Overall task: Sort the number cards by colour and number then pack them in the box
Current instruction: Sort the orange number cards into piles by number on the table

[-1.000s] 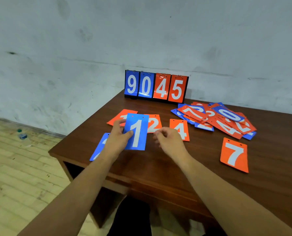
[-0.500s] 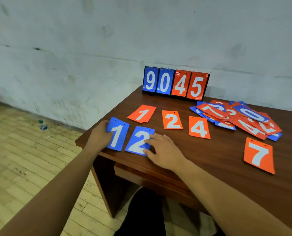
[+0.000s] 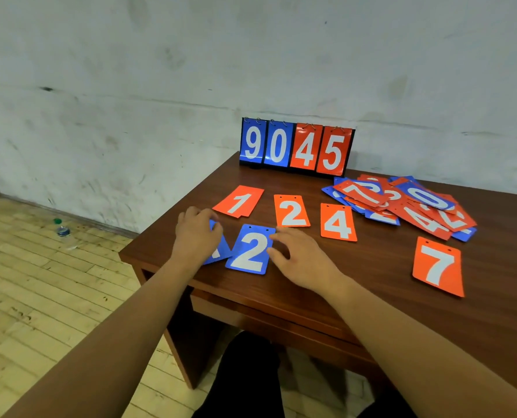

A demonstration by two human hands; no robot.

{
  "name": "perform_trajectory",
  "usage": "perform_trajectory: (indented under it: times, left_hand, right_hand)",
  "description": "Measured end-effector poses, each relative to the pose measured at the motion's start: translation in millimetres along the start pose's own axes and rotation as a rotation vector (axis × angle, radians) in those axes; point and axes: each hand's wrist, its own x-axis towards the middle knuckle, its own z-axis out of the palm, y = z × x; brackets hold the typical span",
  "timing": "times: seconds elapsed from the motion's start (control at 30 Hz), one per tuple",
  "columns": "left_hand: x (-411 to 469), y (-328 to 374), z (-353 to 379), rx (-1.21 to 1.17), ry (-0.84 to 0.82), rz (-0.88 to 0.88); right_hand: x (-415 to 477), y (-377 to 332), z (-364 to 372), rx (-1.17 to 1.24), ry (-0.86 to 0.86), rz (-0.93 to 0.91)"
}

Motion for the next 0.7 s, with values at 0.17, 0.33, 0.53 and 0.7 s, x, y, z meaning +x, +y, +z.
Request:
perform_trajectory:
  times: [0.17, 0.33, 0.53, 0.7]
  left_hand:
    - [19.0, 73.9, 19.9, -0.114, -0.047, 0.166]
    - [42.5, 167.4, 64.5, -0.179, -0.189, 0.318]
    - [74.5, 239.8, 143.6, -0.055, -0.324, 0.426]
    - [103.4, 252.9, 195.2, 0.089, -0.439, 0.449]
  right_hand:
    - [-1.8, 41.5, -50.6, 0.035, 0.134, 0.105]
    - [9.8, 116.2, -91.7, -0.007, 0.19, 0.28]
    - [35.3, 198.7, -110.7, -0.126, 0.223, 0.415]
    - [73.6, 235.2, -110.3, -0.196, 0.197, 0.387]
